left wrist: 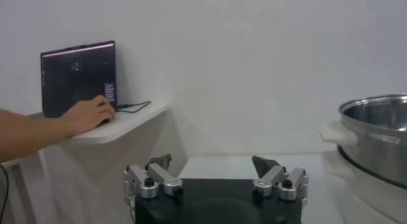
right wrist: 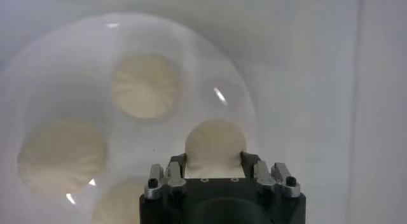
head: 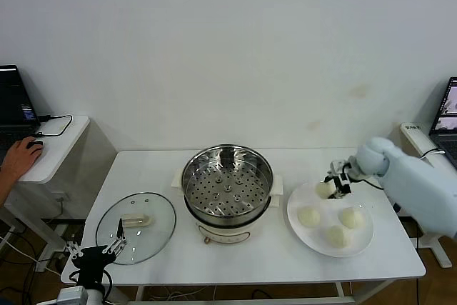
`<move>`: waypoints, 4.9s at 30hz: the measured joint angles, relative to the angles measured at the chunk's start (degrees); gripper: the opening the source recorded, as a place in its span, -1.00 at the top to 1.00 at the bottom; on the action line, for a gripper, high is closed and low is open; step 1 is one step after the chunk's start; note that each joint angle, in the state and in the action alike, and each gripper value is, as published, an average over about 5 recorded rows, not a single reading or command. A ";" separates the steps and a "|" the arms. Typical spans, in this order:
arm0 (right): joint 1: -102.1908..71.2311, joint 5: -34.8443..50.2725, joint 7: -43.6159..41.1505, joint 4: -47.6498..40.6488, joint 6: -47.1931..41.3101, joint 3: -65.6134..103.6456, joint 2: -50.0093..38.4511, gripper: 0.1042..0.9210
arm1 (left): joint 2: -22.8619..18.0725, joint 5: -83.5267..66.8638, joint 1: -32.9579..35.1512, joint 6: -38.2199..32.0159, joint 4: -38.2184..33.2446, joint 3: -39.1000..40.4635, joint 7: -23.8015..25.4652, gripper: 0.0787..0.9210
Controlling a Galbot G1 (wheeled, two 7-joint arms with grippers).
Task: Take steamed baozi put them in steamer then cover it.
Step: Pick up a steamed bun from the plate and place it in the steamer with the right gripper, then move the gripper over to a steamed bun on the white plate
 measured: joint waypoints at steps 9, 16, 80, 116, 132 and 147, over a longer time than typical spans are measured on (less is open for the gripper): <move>15.75 9.55 0.58 5.20 -0.77 -9.31 0.72 -0.12 | 0.74 -0.17 0.41 -0.06 -0.96 0.06 0.05 -0.77; 24.57 14.66 1.98 7.38 0.14 -15.56 5.95 -0.12 | 1.06 -0.33 0.47 -0.04 -1.44 -0.52 0.05 -0.77; 27.51 4.13 6.70 -3.97 22.89 -28.60 28.23 -0.76 | 0.77 -1.62 0.68 0.26 -2.15 -4.27 0.18 -0.77; 11.57 5.73 4.41 21.30 -5.39 -18.68 -10.60 -0.76 | 1.32 -1.25 0.93 0.18 -3.17 -2.40 0.08 -0.77; -4.16 0.59 5.63 13.70 -4.65 -9.21 -4.64 -0.76 | 0.54 -1.13 1.35 0.06 -1.69 -3.16 0.07 -0.77; -8.43 -1.64 5.71 7.20 -5.31 -7.10 1.83 -0.76 | 0.42 -1.13 0.66 0.03 -0.34 -2.81 0.15 -0.77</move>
